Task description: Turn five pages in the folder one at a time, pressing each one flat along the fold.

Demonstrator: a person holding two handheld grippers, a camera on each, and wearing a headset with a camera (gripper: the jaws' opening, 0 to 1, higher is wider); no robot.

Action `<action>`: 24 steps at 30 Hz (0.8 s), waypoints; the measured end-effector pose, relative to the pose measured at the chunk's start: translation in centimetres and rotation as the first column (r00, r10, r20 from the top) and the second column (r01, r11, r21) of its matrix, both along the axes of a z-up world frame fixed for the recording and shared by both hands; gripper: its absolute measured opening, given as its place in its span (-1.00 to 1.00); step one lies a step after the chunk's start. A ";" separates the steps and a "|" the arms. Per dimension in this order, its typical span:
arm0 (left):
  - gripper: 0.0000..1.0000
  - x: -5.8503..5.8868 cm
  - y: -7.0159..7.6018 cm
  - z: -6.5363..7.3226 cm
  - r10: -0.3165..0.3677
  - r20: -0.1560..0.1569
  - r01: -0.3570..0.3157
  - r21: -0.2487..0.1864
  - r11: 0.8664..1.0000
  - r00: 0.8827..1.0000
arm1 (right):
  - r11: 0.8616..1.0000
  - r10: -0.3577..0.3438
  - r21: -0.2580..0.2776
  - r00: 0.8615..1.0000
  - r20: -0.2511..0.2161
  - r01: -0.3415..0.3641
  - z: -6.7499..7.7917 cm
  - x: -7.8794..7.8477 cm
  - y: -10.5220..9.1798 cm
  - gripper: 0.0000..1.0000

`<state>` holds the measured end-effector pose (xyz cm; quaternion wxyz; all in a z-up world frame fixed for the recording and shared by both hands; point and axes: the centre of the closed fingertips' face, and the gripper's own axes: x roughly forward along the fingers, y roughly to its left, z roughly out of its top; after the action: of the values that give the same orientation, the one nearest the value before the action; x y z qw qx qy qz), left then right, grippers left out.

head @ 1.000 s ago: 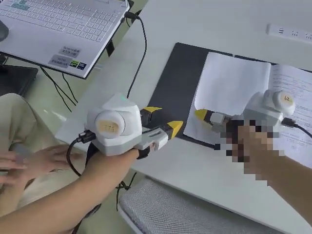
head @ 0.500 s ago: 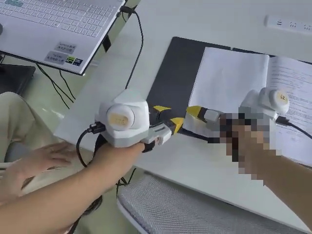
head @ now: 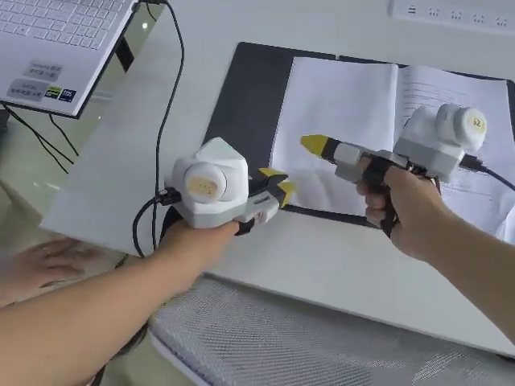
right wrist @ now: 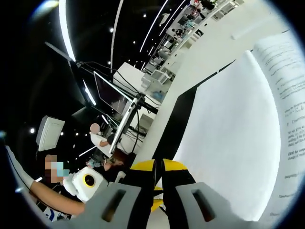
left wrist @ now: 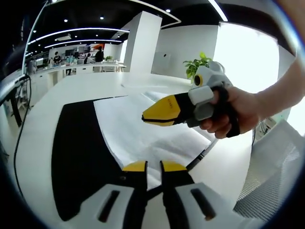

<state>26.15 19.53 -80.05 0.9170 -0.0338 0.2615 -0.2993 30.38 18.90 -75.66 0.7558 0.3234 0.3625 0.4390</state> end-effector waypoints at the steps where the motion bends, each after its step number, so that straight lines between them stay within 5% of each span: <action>1: -0.84 -0.1 -0.1 -0.2 -0.006 -0.001 0.006 0.007 1.000 1.000 | 1.000 0.002 -0.016 1.000 0.011 -0.002 -0.1 0.2 -0.4 -0.94; 6: -0.88 -0.4 0.3 -0.8 -0.006 -0.023 0.007 0.031 0.999 1.000 | 0.999 0.006 -0.044 0.998 0.068 -0.003 0.3 1.9 -2.7 -0.91; 13: -0.98 -0.5 0.5 -0.4 0.009 -0.013 -0.009 0.029 1.000 1.000 | 0.995 -0.003 -0.096 0.989 0.151 0.017 0.4 5.8 -4.9 -0.93; 24: -1.00 -0.2 0.6 -0.6 0.004 0.001 -0.004 0.042 0.999 1.000 | 0.983 -0.073 -0.156 0.982 0.174 0.101 -2.7 11.2 -7.8 -0.99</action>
<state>25.97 20.17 -80.62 0.9182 -0.0151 0.2672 -0.2919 41.60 11.13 -78.35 0.8263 0.2373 0.3181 0.3997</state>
